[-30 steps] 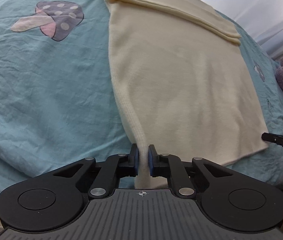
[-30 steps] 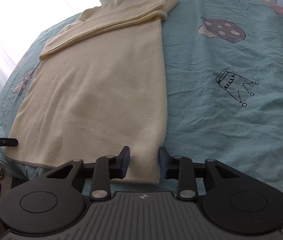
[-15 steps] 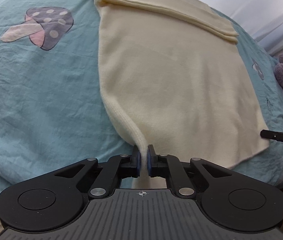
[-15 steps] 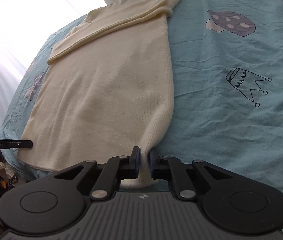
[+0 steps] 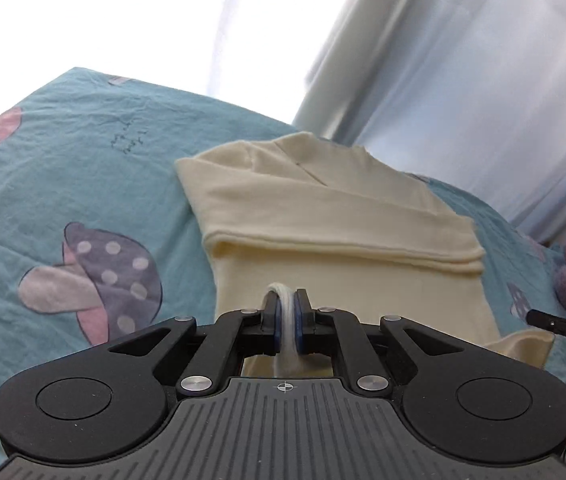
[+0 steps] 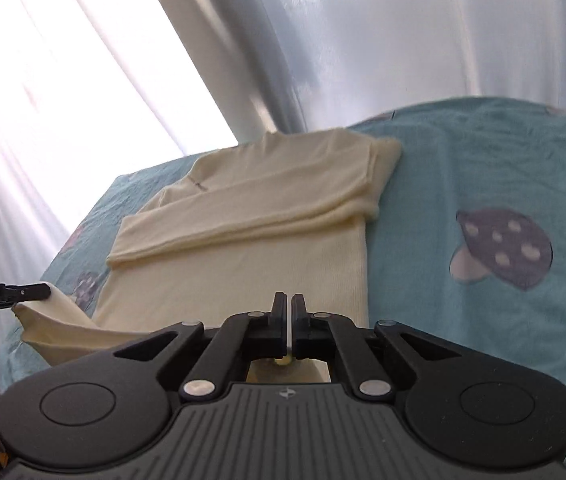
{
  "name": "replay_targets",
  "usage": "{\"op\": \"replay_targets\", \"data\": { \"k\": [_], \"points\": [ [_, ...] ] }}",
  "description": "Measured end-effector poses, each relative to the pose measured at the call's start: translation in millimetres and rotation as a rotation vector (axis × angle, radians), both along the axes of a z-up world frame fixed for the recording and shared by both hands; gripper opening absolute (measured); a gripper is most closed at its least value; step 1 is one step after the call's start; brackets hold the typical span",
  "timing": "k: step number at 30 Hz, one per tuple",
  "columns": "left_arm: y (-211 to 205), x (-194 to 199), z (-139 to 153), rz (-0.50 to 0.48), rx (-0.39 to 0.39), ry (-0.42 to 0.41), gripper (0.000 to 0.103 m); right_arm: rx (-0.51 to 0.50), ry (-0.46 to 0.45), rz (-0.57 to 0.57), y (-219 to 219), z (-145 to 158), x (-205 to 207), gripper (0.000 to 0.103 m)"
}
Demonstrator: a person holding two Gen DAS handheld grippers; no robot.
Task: Fold small clothes
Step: 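Grasp the sweater hem with both grippers, then lift the hem with both grippers and carry it toward the collar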
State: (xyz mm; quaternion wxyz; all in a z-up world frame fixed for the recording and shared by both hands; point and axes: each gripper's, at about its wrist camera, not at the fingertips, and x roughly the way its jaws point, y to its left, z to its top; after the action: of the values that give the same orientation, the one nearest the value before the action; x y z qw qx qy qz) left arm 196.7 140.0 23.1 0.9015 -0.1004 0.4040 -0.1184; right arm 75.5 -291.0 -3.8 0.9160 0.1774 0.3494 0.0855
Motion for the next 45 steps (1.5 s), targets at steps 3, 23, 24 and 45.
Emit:
{"op": "replay_targets", "data": {
  "k": [3,23,24,45],
  "points": [
    [-8.2,19.6,-14.0,0.045,0.068,-0.017,0.010,-0.030,-0.005,-0.055,1.9,0.0,20.3,0.004],
    [-8.8,31.3,-41.7,-0.193,0.130,-0.032,0.056,-0.345,0.033,0.110,38.3,-17.7,23.0,0.005],
    [-11.2,33.1,-43.2,-0.205,0.127,-0.030,0.056,-0.321,0.024,0.065,30.8,-14.3,24.4,0.005],
    [-49.6,62.6,-62.4,-0.275,0.228,0.026,0.010,-0.246,0.110,0.069,17.9,-31.6,40.5,0.006]
  ]
}}
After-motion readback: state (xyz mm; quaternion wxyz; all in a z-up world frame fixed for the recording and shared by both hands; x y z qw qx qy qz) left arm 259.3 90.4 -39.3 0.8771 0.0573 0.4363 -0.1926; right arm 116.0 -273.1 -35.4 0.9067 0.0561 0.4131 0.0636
